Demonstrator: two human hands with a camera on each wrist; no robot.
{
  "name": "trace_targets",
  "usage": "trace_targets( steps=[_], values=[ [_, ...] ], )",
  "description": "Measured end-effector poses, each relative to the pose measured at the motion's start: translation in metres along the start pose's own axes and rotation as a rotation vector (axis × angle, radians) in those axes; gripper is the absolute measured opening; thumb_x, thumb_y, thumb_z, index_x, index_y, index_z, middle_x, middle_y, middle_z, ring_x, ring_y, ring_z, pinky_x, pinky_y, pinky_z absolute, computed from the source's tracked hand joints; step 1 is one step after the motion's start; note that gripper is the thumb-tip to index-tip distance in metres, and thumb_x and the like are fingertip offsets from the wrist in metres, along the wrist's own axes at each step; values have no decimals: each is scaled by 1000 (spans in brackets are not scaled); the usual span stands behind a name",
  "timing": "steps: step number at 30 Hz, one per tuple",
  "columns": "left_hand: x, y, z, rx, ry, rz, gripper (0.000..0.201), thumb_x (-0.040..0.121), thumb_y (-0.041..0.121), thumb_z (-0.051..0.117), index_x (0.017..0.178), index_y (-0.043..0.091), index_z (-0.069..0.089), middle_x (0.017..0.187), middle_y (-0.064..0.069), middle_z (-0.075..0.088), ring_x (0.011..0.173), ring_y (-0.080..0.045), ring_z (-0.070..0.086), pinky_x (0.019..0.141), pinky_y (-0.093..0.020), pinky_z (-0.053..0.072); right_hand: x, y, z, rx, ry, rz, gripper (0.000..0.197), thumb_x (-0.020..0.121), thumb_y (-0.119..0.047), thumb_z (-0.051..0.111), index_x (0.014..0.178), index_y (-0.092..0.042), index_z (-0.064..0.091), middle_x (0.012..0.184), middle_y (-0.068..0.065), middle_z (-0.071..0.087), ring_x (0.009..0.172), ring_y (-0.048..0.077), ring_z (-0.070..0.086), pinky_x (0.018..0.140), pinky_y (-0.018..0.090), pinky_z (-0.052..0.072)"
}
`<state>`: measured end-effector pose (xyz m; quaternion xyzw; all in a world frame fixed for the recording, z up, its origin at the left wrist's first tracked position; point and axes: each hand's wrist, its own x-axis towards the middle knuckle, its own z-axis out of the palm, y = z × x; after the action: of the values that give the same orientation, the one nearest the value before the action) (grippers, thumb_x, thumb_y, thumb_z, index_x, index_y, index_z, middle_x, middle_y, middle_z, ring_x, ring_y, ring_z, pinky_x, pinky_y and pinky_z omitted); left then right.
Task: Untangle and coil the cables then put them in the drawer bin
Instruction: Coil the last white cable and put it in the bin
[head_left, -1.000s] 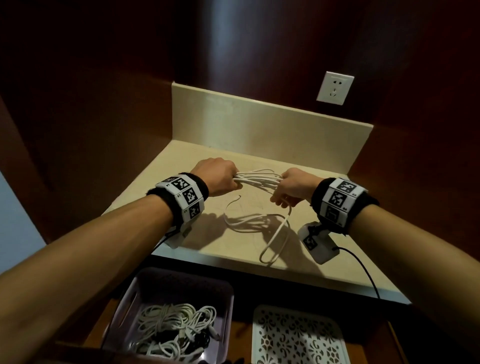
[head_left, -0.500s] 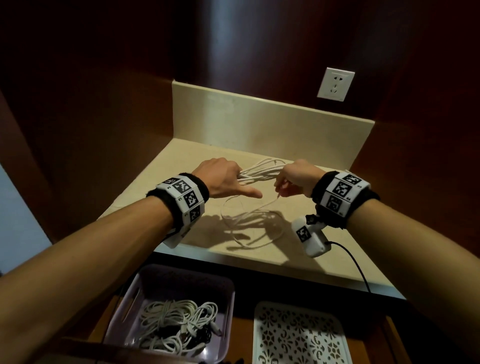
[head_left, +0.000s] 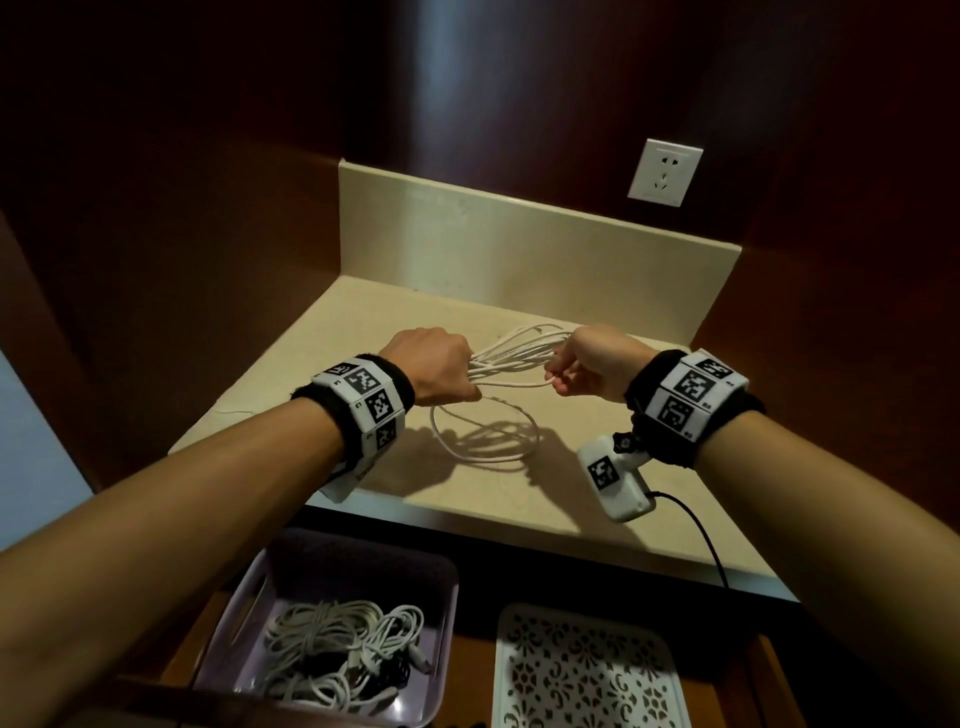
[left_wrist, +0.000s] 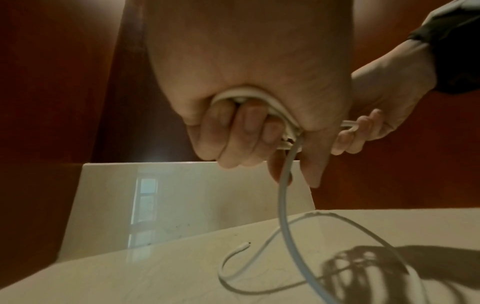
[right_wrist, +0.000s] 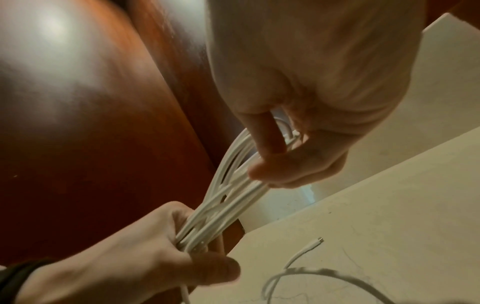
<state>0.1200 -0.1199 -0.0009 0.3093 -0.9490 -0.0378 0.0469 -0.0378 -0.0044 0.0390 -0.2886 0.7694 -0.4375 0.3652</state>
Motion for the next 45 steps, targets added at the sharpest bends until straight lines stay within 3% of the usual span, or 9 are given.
trace_targets(
  steps=[3,7,11,14,20,30,35,41,45],
  values=[
    [2,0,0,-21,23,-47,38,87,54,59,81,17,63,67,1,54,71,-24,56,60,-29,36,0,0,-1,-143,17,-80,10,85,11,51,90,8,59,75,19,58,54,22,59,60,32,58],
    [3,-4,-1,-20,39,-69,34,87,46,62,84,13,66,77,-4,61,74,-26,56,59,-29,34,3,-2,-1,-565,-6,-289,78,77,-3,71,144,-12,32,135,17,47,116,29,52,99,45,48],
    [4,-2,0,-22,26,-67,26,86,39,64,88,13,70,77,-3,63,72,-24,56,54,-28,32,3,2,17,-952,-107,-450,104,70,-34,84,151,-23,20,148,9,36,131,28,40,110,48,32],
    [2,1,0,6,24,-31,23,85,40,65,93,19,70,72,2,57,72,-22,54,60,-29,34,10,9,31,-1183,-53,-514,88,74,-38,78,146,-22,30,135,7,48,122,27,46,102,40,31],
    [0,-7,2,-175,-35,-35,23,82,42,71,80,19,69,59,6,64,62,-14,61,54,-26,37,16,12,41,-1248,-65,-567,10,89,-19,55,97,-15,51,98,11,61,80,26,50,66,30,33],
    [-6,-23,14,-448,-117,-96,14,79,27,77,76,22,65,63,-3,61,50,-19,52,44,-24,41,23,16,63,-1216,-159,-482,33,89,-46,64,84,-15,56,74,3,55,68,23,51,51,29,33],
    [-7,-32,12,-561,-218,-115,15,80,5,73,79,13,59,67,-9,59,52,-22,55,48,-29,52,27,19,67,-1196,-112,-482,31,93,-39,59,99,-9,66,84,8,59,74,24,52,64,29,35],
    [-10,-36,4,-684,-189,-114,16,81,0,70,80,10,57,59,-8,54,39,-18,47,38,-22,38,28,13,64,-1120,-51,-485,28,92,-39,61,96,-12,68,78,5,60,68,23,52,57,29,34],
    [-8,-34,0,-579,-72,-87,11,79,4,72,85,9,65,71,-3,60,62,-17,51,57,-26,38,27,11,60,-743,-177,-367,22,83,-30,74,81,-9,68,62,3,63,50,17,52,43,22,38]
  ],
)
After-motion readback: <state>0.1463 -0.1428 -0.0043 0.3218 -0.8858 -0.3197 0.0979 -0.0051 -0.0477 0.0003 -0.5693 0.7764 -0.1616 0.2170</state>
